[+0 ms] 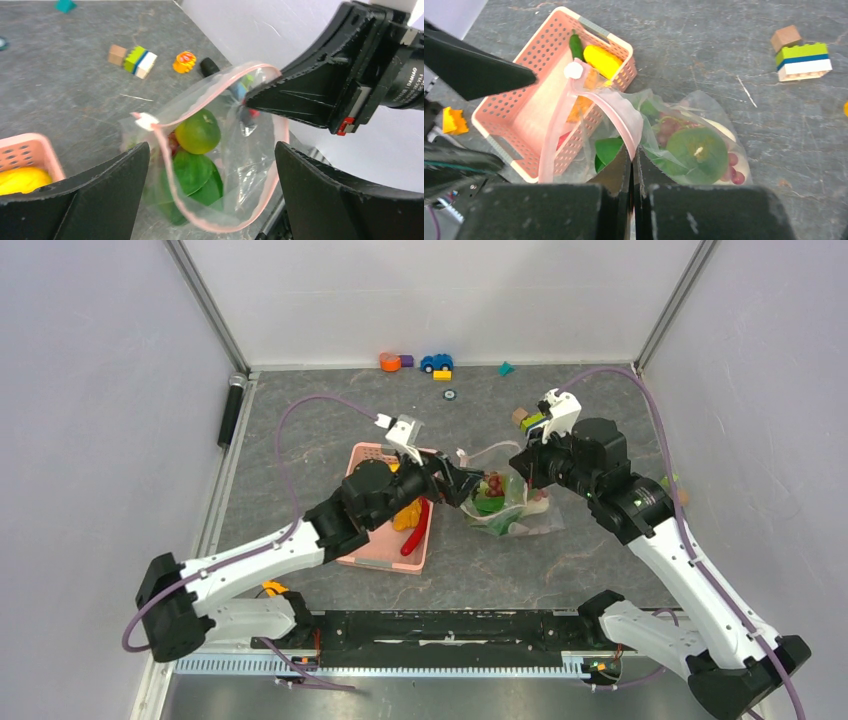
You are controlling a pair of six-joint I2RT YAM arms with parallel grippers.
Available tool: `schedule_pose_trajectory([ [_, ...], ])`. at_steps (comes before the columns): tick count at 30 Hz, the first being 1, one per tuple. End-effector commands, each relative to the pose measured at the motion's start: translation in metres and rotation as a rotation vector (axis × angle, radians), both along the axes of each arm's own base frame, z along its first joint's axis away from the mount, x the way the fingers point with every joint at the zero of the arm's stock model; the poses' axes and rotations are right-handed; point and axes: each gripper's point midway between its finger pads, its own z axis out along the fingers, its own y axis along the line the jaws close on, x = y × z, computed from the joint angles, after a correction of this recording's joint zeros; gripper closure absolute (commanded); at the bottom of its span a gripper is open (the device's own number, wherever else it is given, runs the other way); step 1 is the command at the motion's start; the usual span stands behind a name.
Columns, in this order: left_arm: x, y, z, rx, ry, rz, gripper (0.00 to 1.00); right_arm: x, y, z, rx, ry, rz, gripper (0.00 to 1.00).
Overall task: Place the food in the zip-top bag and seal the zipper
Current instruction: Place the fake fruit in the zipper food storage bag, then pick up the fake vegetable from the bin.
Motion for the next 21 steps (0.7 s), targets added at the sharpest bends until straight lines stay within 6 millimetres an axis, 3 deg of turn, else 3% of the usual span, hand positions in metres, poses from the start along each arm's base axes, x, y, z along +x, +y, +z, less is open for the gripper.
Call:
schedule_pose_trajectory([
  [1,0.009,0.040,-0.013,0.065,0.038,0.175,0.00,0.009,-0.018,-0.001,-0.057,-0.052,-0.088,1.00],
  [5,0.018,0.080,-0.045,0.176,0.130,0.359,0.00,0.009,-0.020,-0.009,-0.083,-0.050,-0.083,1.00],
  [12,0.033,0.130,-0.093,0.266,0.310,0.547,0.00,0.012,-0.026,-0.016,-0.113,-0.043,-0.111,1.00],
  [16,0.049,0.150,-0.115,0.223,0.429,0.613,0.00,0.012,-0.023,-0.021,-0.116,-0.027,-0.098,1.00],
  [21,0.073,0.173,-0.133,0.219,0.448,0.766,0.01,0.013,-0.022,-0.022,-0.120,-0.022,-0.096,1.00],
])
